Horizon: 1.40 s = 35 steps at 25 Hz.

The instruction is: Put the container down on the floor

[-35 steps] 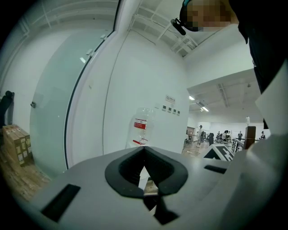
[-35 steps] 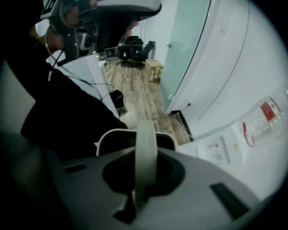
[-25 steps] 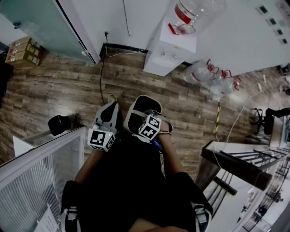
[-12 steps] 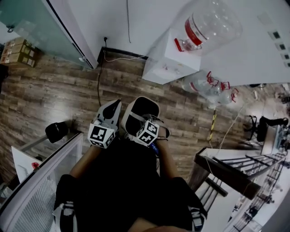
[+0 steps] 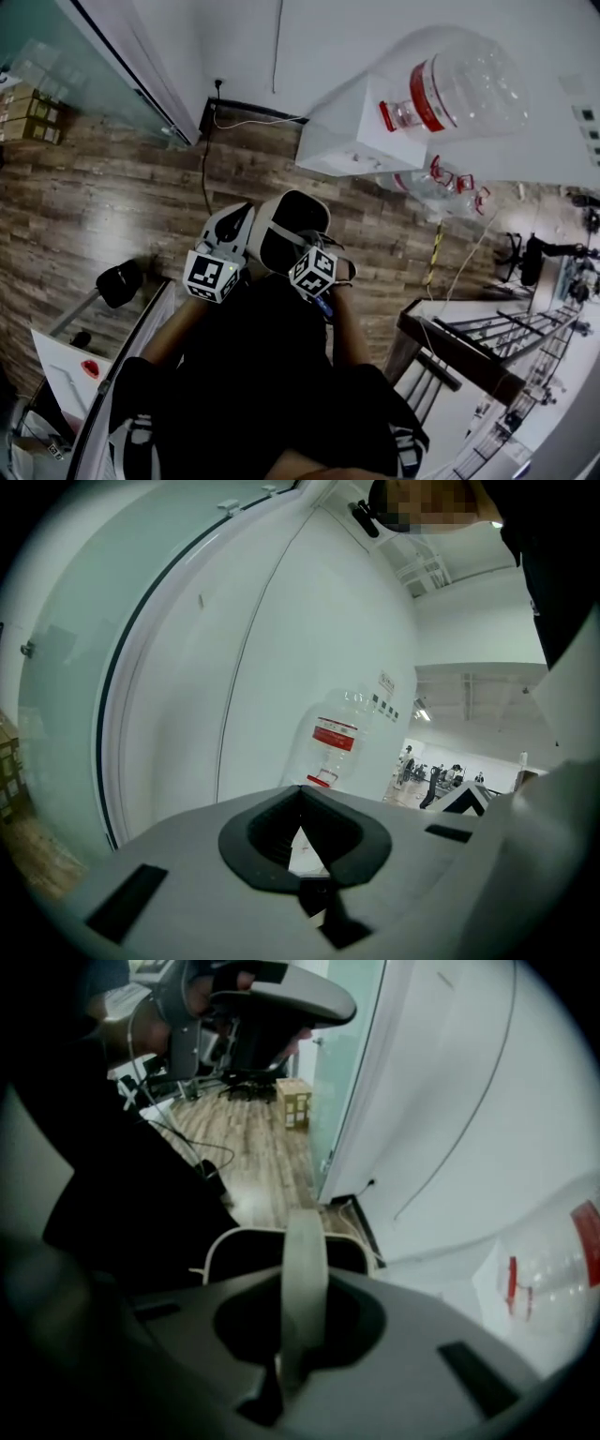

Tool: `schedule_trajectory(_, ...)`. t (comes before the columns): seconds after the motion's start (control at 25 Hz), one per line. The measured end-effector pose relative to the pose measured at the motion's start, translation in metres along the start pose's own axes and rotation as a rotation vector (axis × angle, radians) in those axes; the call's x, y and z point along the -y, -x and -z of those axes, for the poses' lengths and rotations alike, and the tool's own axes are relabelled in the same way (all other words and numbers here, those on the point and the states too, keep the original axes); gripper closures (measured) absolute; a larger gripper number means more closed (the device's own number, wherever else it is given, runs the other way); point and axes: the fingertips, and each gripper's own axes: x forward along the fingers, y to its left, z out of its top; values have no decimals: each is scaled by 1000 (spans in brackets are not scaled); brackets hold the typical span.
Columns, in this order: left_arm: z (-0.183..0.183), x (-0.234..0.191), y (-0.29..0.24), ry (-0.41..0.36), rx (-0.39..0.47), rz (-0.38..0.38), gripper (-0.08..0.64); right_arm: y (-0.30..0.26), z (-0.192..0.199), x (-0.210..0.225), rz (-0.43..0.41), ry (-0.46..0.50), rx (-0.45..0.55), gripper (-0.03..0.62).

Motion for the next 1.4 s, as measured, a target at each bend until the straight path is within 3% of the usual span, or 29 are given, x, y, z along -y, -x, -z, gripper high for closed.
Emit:
schedule_trajectory(0.36,-21,-48,-24,3,13,-19,529,-21,-39,47,-15,29,17,560)
schedule_trajectory(0.6,-30,-61,-45,25,22,-64,528,-32,-59,79,-16,122,32,560)
schedule_trajectory(0.96,-47,-81,-99,-21,27,-187,529,-63,-66,139,-69,217,51,560)
schedule_trajectory(1.16,-60,-87,-125,-41,54,-211,529,-83,-72,164,-76,282,37,560)
schedule_trajectory(1.4,-62,-114,-160,-45,44,-197,528,-112,-75,197,-94,276,-2,560)
